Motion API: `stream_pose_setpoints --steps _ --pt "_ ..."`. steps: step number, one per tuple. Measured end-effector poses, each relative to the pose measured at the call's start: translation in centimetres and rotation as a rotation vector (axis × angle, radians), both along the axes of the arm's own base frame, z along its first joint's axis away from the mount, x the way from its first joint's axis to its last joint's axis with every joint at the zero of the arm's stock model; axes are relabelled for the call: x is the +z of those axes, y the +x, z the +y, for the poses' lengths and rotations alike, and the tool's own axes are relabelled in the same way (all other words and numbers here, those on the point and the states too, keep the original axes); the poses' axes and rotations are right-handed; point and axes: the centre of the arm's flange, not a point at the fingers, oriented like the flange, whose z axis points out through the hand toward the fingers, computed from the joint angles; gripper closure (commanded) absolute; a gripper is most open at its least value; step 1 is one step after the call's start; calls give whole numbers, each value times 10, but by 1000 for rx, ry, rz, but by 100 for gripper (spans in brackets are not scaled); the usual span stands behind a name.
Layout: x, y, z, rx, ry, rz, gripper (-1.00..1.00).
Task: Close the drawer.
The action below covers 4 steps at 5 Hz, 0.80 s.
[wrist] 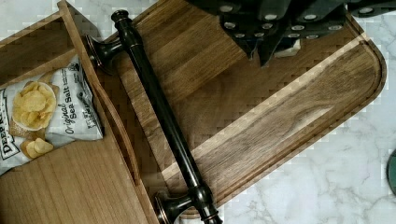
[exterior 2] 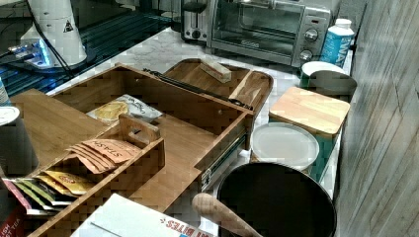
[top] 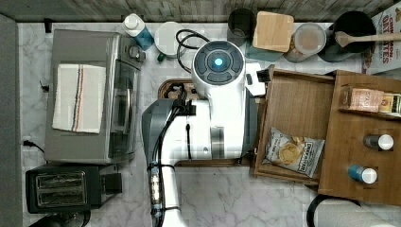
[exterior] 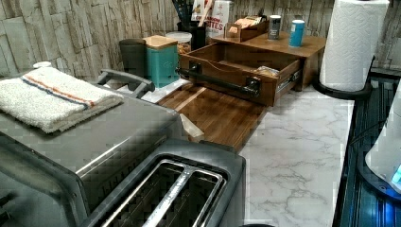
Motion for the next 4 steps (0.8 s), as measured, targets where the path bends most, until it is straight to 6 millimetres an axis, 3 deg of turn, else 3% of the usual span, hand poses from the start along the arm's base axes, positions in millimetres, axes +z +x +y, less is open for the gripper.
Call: stream_pose_setpoints --steps 3,4 --pt "-20 2 4 29 3 -41 100" --pt "-39 9 4 137 -20 -108 100"
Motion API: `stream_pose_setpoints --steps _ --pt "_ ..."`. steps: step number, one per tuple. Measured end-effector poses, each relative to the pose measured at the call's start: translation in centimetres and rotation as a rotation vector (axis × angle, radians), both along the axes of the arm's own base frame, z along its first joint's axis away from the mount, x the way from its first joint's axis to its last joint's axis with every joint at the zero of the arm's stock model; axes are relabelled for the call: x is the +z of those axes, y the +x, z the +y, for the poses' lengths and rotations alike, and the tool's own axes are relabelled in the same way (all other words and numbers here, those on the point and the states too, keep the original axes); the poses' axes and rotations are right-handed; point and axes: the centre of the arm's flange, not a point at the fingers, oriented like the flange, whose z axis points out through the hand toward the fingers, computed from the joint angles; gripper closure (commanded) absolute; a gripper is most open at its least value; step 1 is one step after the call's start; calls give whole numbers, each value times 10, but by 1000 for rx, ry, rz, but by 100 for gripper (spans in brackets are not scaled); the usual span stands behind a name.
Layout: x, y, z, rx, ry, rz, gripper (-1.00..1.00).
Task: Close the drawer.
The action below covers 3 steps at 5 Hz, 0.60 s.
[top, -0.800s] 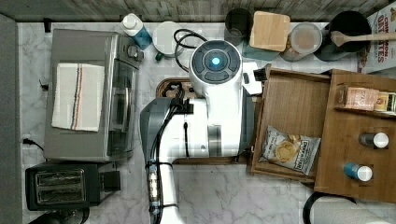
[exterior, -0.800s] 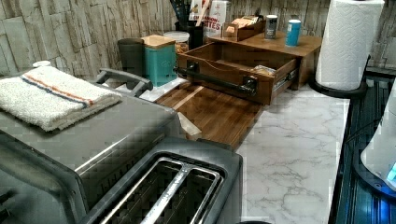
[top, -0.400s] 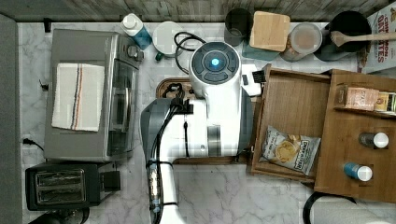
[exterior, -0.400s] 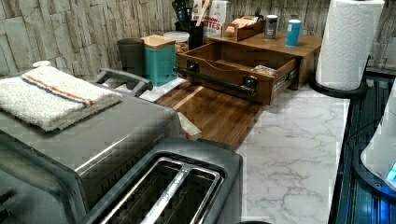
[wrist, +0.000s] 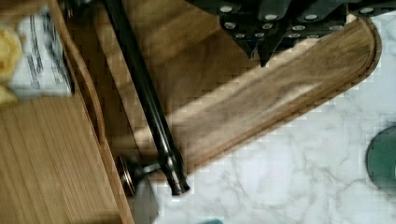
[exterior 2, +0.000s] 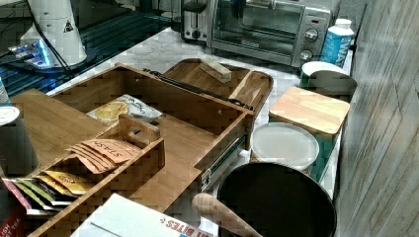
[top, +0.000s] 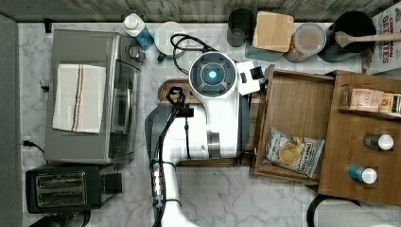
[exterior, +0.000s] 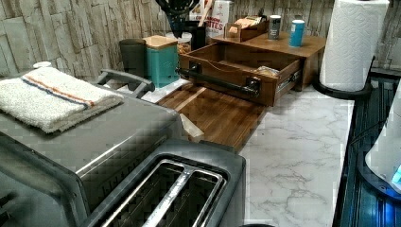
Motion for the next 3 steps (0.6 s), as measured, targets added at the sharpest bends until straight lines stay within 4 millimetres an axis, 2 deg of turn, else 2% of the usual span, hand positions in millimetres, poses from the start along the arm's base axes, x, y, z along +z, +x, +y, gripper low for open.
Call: stream_pose_setpoints --steps 2,3 --pt "-62 -2 -13 173 -33 152 100" --pt "-90 4 -26 181 -42 118 100"
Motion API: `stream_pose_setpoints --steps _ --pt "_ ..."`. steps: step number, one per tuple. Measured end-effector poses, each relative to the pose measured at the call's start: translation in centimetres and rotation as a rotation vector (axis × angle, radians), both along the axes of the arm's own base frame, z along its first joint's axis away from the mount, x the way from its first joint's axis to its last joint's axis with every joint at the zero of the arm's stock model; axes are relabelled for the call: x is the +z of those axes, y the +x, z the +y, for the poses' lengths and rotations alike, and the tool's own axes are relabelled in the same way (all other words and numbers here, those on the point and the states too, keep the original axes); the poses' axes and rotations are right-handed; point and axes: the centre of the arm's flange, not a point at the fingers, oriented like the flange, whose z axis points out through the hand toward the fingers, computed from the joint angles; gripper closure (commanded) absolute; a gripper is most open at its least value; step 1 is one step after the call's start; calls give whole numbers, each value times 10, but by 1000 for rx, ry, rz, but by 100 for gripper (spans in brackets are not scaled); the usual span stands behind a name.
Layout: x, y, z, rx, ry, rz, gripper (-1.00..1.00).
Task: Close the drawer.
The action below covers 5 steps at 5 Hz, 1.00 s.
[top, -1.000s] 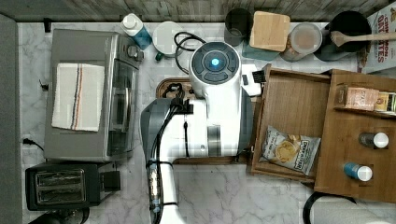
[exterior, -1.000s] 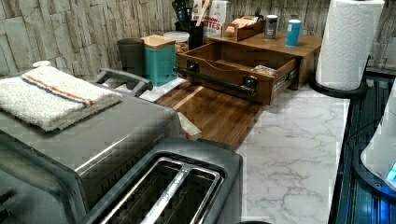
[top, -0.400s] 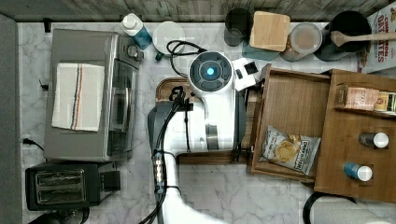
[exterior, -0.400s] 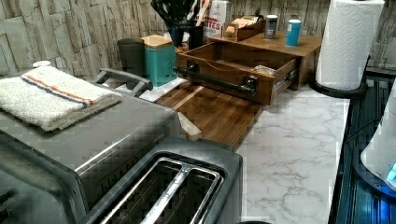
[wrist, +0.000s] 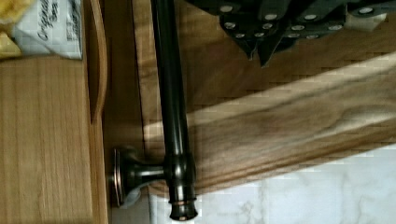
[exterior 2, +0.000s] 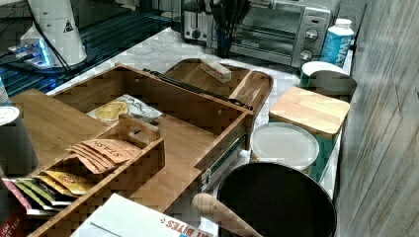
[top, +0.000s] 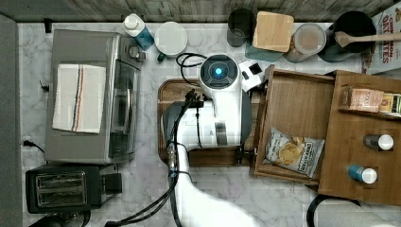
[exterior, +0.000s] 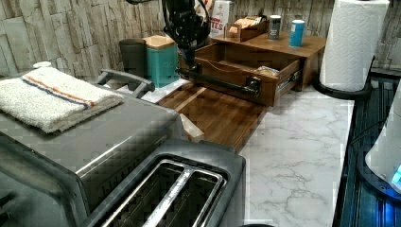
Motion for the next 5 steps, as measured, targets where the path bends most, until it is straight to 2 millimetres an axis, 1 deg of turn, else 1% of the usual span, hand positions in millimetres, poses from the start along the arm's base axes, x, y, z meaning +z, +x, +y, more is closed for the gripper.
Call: stream_pose_setpoints --steps 1,2,3,4,5 --pt "-24 2 -12 1 -13 -11 100" --pt "-43 -2 -21 -10 -13 22 100" --pt "-61 -3 -23 -14 -12 50 100" --pt "-74 -4 -21 -10 -11 73 100" --pt "-80 -6 -19 -4 -7 56 100"
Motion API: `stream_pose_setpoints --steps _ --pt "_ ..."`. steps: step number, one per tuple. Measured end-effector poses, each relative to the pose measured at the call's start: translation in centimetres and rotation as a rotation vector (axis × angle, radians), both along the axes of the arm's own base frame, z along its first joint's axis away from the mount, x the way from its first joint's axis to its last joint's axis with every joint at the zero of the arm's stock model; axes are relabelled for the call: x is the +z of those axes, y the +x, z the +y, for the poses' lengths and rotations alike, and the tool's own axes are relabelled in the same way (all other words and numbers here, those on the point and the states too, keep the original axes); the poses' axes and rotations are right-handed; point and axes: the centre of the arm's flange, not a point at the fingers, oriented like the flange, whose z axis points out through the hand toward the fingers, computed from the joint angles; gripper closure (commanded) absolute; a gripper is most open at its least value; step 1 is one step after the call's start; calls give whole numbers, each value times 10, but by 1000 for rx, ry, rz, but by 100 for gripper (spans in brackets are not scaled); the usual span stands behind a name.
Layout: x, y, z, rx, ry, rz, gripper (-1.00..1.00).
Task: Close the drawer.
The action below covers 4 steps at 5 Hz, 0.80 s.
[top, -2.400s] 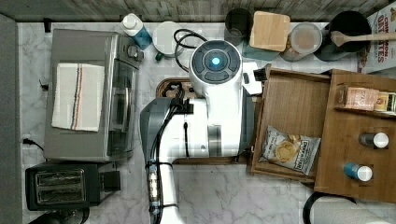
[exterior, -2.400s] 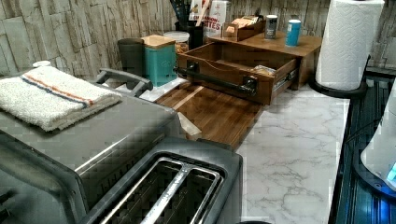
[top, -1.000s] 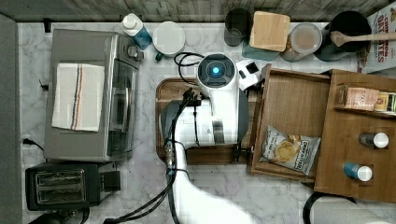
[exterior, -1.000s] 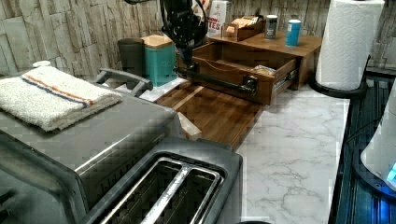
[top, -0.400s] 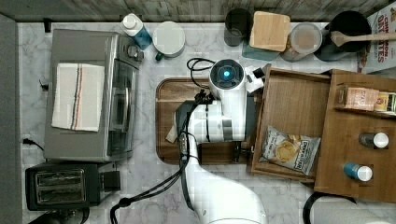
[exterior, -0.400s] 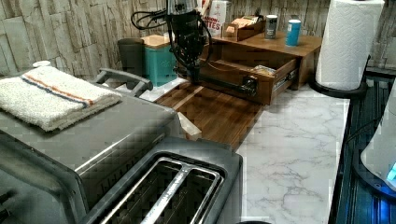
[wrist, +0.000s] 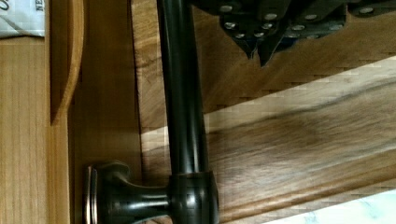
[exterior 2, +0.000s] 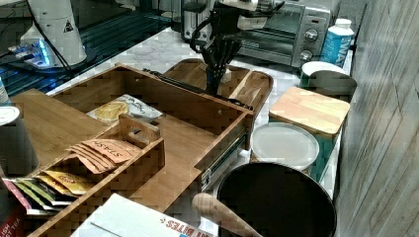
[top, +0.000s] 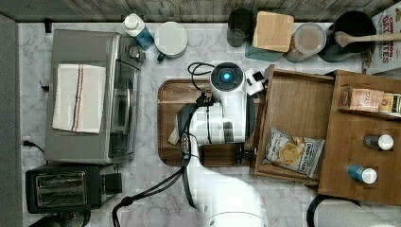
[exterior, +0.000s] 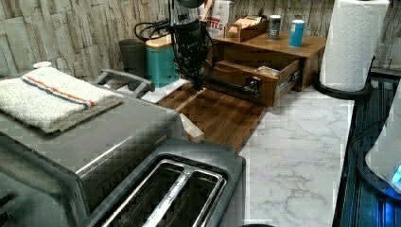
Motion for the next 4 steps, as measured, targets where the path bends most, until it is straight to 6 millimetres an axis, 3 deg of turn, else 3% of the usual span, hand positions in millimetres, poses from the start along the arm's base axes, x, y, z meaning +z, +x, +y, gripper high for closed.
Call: stream_pose_setpoints --steps 2,3,4 --pt "-11 -8 -3 69 14 -29 100" --pt "-18 -19 -7 214 33 -21 100" --pt "-24 -33 -23 249 40 -10 100"
